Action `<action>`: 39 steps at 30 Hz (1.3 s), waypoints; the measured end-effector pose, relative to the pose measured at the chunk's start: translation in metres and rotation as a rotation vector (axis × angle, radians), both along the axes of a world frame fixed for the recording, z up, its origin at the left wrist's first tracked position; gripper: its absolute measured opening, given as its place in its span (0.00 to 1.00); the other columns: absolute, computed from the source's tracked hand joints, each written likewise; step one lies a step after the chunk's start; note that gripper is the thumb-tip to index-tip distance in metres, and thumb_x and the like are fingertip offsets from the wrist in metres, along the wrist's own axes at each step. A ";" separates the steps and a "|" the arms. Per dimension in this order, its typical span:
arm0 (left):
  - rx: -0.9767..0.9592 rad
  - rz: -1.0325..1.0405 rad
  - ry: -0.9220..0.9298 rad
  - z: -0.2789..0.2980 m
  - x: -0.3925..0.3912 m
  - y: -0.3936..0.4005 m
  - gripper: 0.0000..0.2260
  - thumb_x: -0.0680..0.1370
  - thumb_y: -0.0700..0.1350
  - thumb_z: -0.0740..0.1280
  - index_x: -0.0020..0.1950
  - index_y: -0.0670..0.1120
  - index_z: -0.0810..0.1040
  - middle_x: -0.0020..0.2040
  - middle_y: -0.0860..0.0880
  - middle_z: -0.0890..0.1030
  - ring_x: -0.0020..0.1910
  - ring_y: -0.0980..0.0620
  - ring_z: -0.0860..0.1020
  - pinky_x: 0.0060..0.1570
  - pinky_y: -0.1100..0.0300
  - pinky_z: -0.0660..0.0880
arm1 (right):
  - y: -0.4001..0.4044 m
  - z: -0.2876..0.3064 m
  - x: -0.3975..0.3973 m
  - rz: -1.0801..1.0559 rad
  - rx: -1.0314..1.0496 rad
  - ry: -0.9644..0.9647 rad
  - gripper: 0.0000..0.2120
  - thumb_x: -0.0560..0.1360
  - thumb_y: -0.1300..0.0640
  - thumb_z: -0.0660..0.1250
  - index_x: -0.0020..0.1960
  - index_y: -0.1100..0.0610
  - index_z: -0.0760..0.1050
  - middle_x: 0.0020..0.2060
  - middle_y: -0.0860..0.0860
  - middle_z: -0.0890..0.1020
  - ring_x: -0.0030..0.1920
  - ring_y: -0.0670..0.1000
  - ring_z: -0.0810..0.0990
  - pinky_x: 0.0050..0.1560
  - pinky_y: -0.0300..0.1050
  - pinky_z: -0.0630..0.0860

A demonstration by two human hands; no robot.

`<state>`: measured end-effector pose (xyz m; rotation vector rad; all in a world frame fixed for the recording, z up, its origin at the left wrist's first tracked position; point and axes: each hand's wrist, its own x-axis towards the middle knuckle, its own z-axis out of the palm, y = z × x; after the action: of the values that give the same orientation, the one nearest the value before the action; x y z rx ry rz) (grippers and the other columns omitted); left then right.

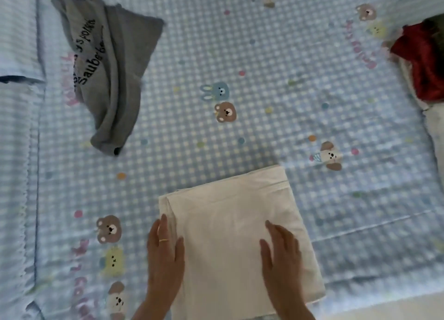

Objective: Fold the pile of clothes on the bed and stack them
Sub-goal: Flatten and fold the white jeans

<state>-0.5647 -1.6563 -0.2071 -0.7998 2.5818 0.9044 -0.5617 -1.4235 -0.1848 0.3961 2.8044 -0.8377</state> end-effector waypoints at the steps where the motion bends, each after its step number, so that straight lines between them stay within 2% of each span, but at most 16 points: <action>1: 0.055 0.155 -0.133 0.000 0.012 0.011 0.31 0.76 0.43 0.68 0.75 0.40 0.57 0.74 0.38 0.60 0.72 0.41 0.60 0.72 0.48 0.58 | 0.026 -0.006 -0.009 -0.126 0.125 -0.066 0.23 0.75 0.48 0.63 0.66 0.59 0.73 0.58 0.60 0.78 0.57 0.58 0.75 0.54 0.53 0.72; 3: 0.155 0.340 -0.322 -0.002 0.027 0.023 0.38 0.71 0.46 0.74 0.73 0.35 0.59 0.71 0.34 0.65 0.70 0.38 0.63 0.70 0.48 0.60 | 0.058 -0.018 -0.024 -0.232 0.144 -0.402 0.28 0.76 0.47 0.64 0.70 0.62 0.66 0.62 0.63 0.74 0.61 0.64 0.72 0.59 0.57 0.68; 6: 0.309 0.524 -0.401 -0.004 0.031 0.021 0.31 0.66 0.44 0.78 0.64 0.34 0.70 0.61 0.35 0.75 0.60 0.39 0.74 0.61 0.52 0.69 | 0.071 -0.034 -0.031 -0.285 -0.067 -0.621 0.29 0.74 0.42 0.66 0.63 0.63 0.68 0.57 0.61 0.77 0.59 0.61 0.75 0.56 0.50 0.70; 9: 0.393 0.518 -0.404 -0.003 0.033 0.011 0.21 0.67 0.43 0.77 0.57 0.38 0.77 0.51 0.40 0.81 0.49 0.47 0.78 0.52 0.55 0.72 | 0.078 -0.030 -0.038 -0.350 -0.198 -0.621 0.23 0.71 0.41 0.69 0.55 0.59 0.73 0.49 0.56 0.81 0.52 0.58 0.79 0.49 0.47 0.71; 13: 0.316 0.515 -0.264 0.015 0.023 0.017 0.15 0.65 0.42 0.78 0.49 0.41 0.81 0.45 0.40 0.82 0.50 0.43 0.81 0.48 0.57 0.71 | 0.087 -0.002 -0.047 -0.348 -0.233 -0.428 0.12 0.72 0.46 0.70 0.43 0.54 0.74 0.36 0.49 0.80 0.43 0.56 0.79 0.42 0.47 0.70; 16: 0.334 0.467 -0.157 0.041 -0.008 0.050 0.24 0.63 0.37 0.79 0.57 0.33 0.78 0.56 0.32 0.79 0.56 0.37 0.77 0.54 0.52 0.70 | 0.123 0.034 -0.069 -0.335 -0.231 -0.295 0.11 0.72 0.46 0.70 0.42 0.52 0.73 0.34 0.46 0.79 0.38 0.50 0.76 0.38 0.42 0.67; 17: 0.369 0.446 -0.117 0.054 -0.026 0.072 0.30 0.61 0.41 0.80 0.60 0.33 0.76 0.59 0.31 0.77 0.59 0.36 0.76 0.56 0.50 0.69 | 0.146 0.047 -0.079 -0.336 -0.223 -0.250 0.11 0.72 0.46 0.70 0.42 0.52 0.73 0.34 0.46 0.79 0.37 0.48 0.75 0.36 0.38 0.67; 18: 0.412 0.413 -0.077 0.066 -0.044 0.094 0.41 0.55 0.49 0.82 0.62 0.33 0.75 0.61 0.31 0.75 0.61 0.36 0.74 0.59 0.49 0.68 | 0.170 0.059 -0.089 -0.337 -0.218 -0.203 0.10 0.71 0.46 0.70 0.41 0.51 0.73 0.33 0.46 0.79 0.36 0.46 0.75 0.35 0.36 0.66; 20: 0.474 0.378 -0.016 0.082 -0.078 0.148 0.60 0.39 0.68 0.75 0.62 0.32 0.74 0.62 0.30 0.74 0.61 0.38 0.75 0.61 0.54 0.69 | 0.226 0.084 -0.113 -0.340 -0.199 -0.096 0.09 0.72 0.47 0.70 0.40 0.51 0.73 0.31 0.47 0.79 0.36 0.48 0.76 0.36 0.40 0.67; 21: 0.514 0.376 -0.018 0.092 -0.093 0.175 0.57 0.39 0.69 0.74 0.58 0.33 0.76 0.59 0.30 0.76 0.55 0.44 0.79 0.55 0.63 0.72 | 0.252 0.094 -0.126 -0.341 -0.188 -0.052 0.09 0.72 0.48 0.70 0.40 0.51 0.73 0.31 0.48 0.79 0.36 0.51 0.76 0.37 0.43 0.67; 22: 0.558 0.359 -0.014 0.100 -0.110 0.210 0.43 0.47 0.63 0.78 0.52 0.36 0.78 0.55 0.32 0.79 0.47 0.49 0.81 0.45 0.69 0.74 | 0.285 0.105 -0.140 -0.343 -0.176 -0.004 0.09 0.72 0.49 0.70 0.41 0.52 0.74 0.32 0.48 0.79 0.36 0.52 0.77 0.37 0.45 0.68; 24: 0.564 0.345 -0.008 0.110 -0.142 0.278 0.16 0.64 0.44 0.79 0.45 0.42 0.78 0.43 0.38 0.82 0.41 0.51 0.82 0.36 0.63 0.74 | 0.353 0.123 -0.164 -0.348 -0.152 0.075 0.09 0.73 0.48 0.69 0.40 0.53 0.74 0.32 0.48 0.79 0.35 0.48 0.77 0.34 0.42 0.68; 25: 0.582 0.328 -0.001 0.111 -0.157 0.311 0.12 0.67 0.40 0.77 0.46 0.41 0.79 0.40 0.41 0.83 0.41 0.49 0.81 0.36 0.61 0.74 | 0.387 0.130 -0.176 -0.355 -0.133 0.105 0.10 0.73 0.47 0.68 0.40 0.52 0.74 0.32 0.48 0.79 0.34 0.46 0.77 0.33 0.40 0.68; 29: 0.704 0.231 0.103 0.113 -0.232 0.440 0.09 0.69 0.40 0.75 0.46 0.43 0.79 0.37 0.48 0.83 0.36 0.52 0.81 0.33 0.68 0.75 | 0.516 0.148 -0.233 -0.410 -0.071 0.190 0.13 0.74 0.46 0.67 0.39 0.54 0.72 0.31 0.49 0.78 0.33 0.49 0.76 0.29 0.39 0.69; 35: 0.887 0.119 0.211 0.110 -0.374 0.579 0.14 0.71 0.47 0.74 0.53 0.45 0.77 0.44 0.49 0.84 0.39 0.54 0.84 0.34 0.64 0.78 | 0.656 0.149 -0.361 -0.428 -0.053 0.296 0.13 0.76 0.47 0.65 0.42 0.57 0.73 0.35 0.51 0.79 0.35 0.47 0.76 0.30 0.41 0.66; 39: 0.880 0.135 0.209 0.077 -0.454 0.618 0.19 0.71 0.48 0.73 0.59 0.42 0.76 0.50 0.45 0.84 0.46 0.48 0.83 0.46 0.53 0.81 | 0.705 0.116 -0.446 -0.406 -0.092 0.297 0.15 0.76 0.45 0.64 0.45 0.58 0.74 0.38 0.53 0.80 0.38 0.53 0.78 0.32 0.44 0.70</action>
<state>-1.0183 -1.0380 -0.1301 -0.6200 1.9302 2.0254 -1.0080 -0.7185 -0.0686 0.9166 2.9824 -1.1894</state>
